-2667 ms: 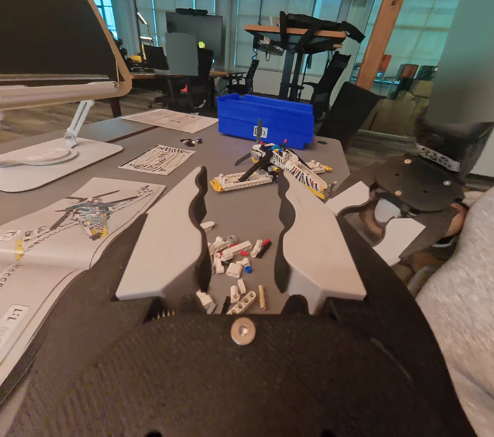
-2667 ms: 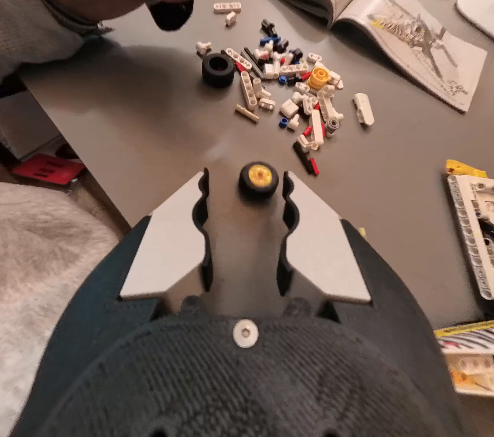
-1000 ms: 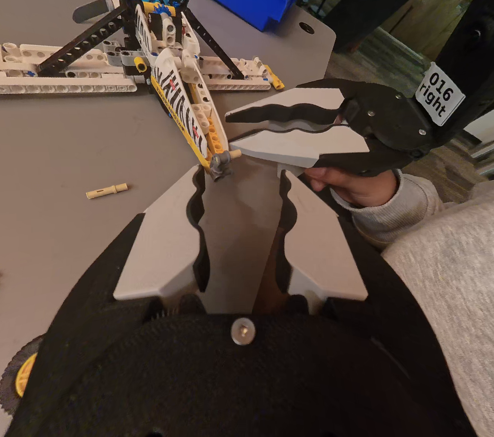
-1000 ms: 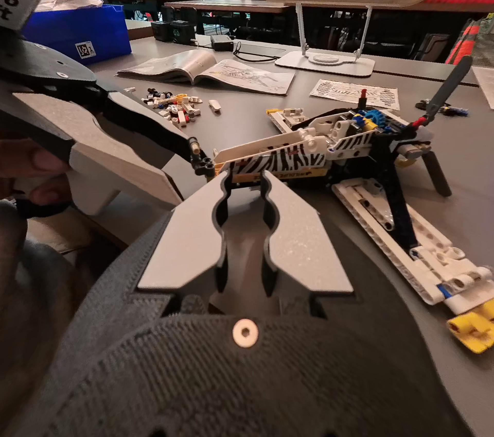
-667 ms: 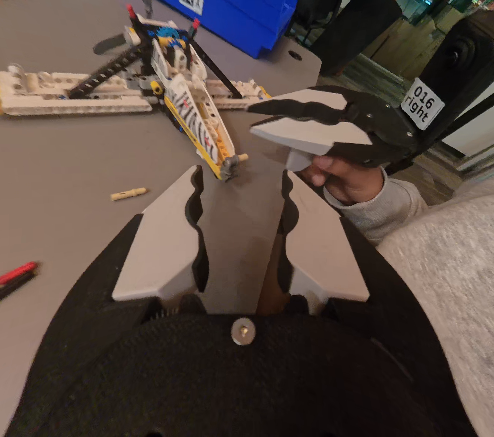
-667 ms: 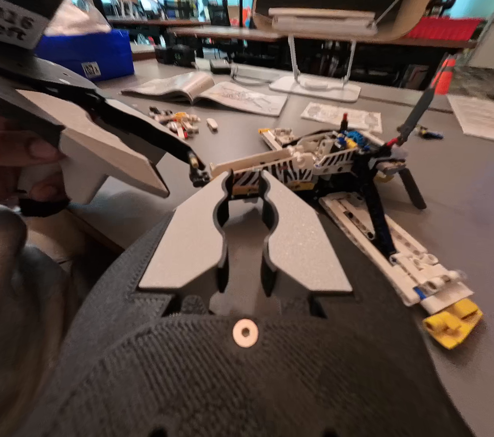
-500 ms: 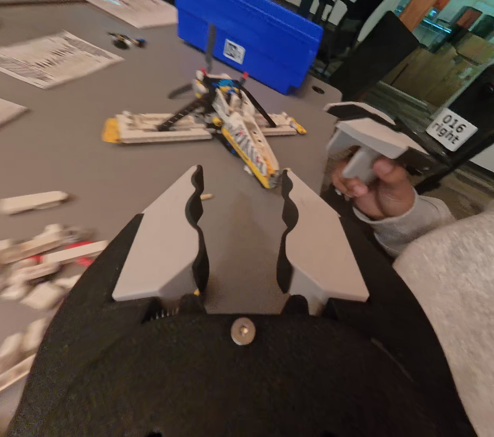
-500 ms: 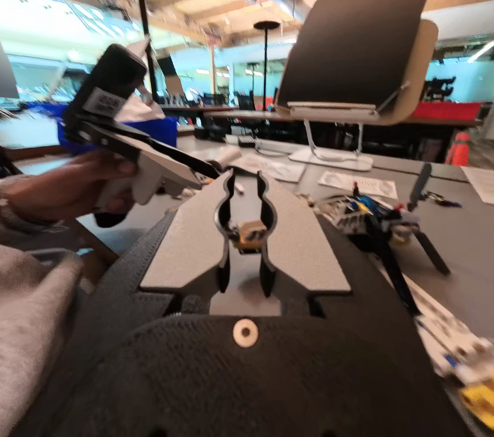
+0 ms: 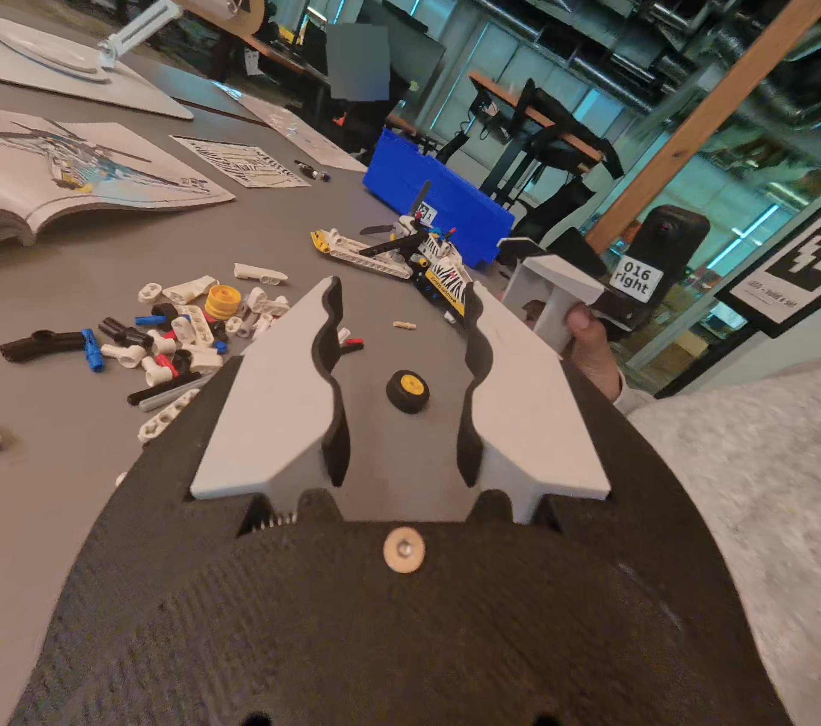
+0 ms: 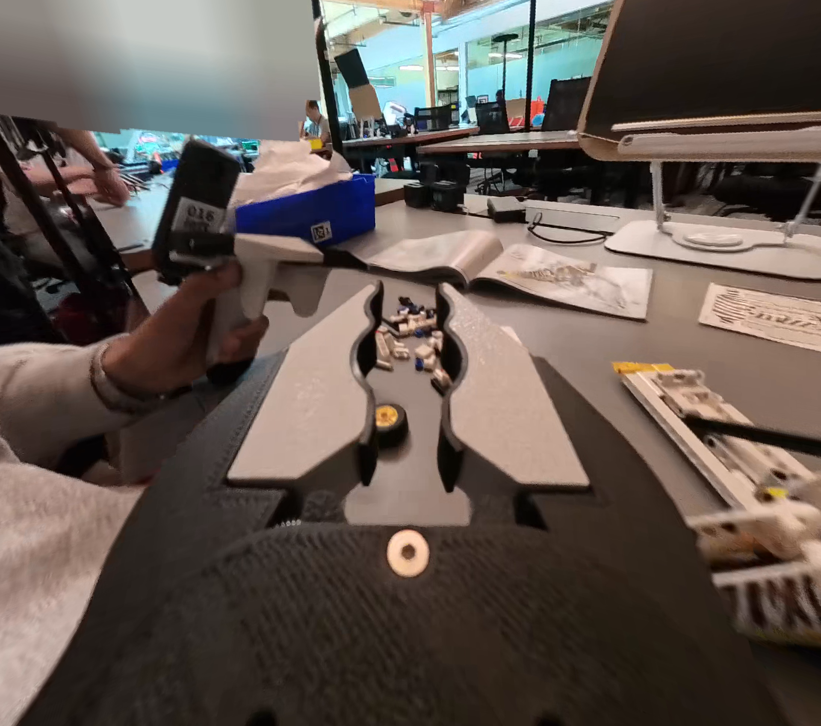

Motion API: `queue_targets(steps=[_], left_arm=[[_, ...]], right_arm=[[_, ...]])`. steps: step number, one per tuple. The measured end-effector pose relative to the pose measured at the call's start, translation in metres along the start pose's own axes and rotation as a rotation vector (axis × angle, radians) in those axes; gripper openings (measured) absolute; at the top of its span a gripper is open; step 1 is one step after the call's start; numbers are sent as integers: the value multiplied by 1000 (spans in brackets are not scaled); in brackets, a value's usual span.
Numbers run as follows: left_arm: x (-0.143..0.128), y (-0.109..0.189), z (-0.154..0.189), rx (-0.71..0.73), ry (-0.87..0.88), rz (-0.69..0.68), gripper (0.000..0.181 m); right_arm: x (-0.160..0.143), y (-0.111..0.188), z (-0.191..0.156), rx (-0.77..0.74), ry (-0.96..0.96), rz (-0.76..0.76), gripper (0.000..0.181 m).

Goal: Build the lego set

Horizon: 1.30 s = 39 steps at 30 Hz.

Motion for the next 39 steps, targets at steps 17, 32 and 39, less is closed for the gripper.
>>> queue_targets(steps=[17, 32, 39], left_arm=[[13, 39, -14, 84, -30, 199, 48], [13, 43, -23, 126, 32, 213, 48], [13, 41, -26, 89, 70, 207, 48]], right_arm=[[-16, -61, -19, 96, 157, 63, 14], [-13, -56, -26, 169, 123, 136, 10], [-13, -55, -25, 171, 131, 142, 9]])
Point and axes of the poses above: each gripper's, where its closed fingertips meet, y back along the fingers, x out of its top, z = x × y across the jaws, the point moved 7 cm from there along y, back along the fingers, and after that the axes turned 8 degrees about -y, right-handed, at the moved point
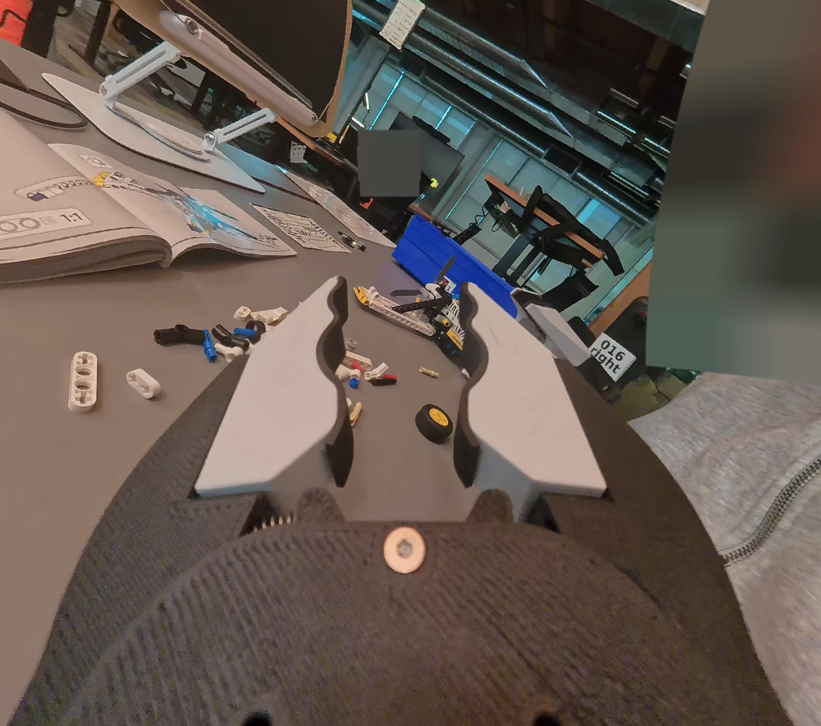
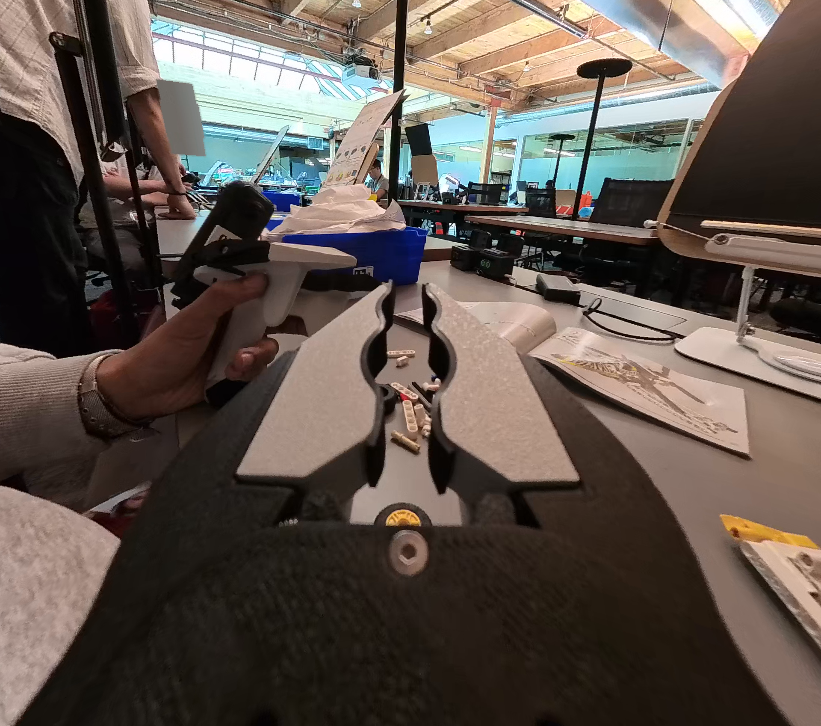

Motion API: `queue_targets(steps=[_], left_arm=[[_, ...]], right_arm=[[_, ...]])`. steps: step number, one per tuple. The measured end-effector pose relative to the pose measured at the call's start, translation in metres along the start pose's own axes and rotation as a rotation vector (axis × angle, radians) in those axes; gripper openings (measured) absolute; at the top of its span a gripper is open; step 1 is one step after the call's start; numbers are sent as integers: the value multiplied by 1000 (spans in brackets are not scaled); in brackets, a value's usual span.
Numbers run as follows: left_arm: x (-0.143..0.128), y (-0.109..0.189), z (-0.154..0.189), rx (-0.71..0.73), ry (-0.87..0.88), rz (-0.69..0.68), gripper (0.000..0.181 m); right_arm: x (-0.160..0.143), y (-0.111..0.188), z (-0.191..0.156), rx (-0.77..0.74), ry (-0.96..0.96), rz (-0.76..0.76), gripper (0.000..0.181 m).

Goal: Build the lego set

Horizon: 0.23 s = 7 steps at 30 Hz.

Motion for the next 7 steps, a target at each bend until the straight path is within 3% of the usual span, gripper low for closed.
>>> queue_targets(steps=[7], left_arm=[[-1, -3, -1, -25, 15, -11, 47]], right_arm=[[1, 1, 1, 1, 4, 11, 9]])
Point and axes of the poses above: each gripper's, where its closed fingertips meet, y back along the fingers, x out of its top, z = x × y across the jaws, the point moved 7 cm from there along y, back along the fingers, and after that the axes turned 8 degrees about -y, right-handed, at the moved point
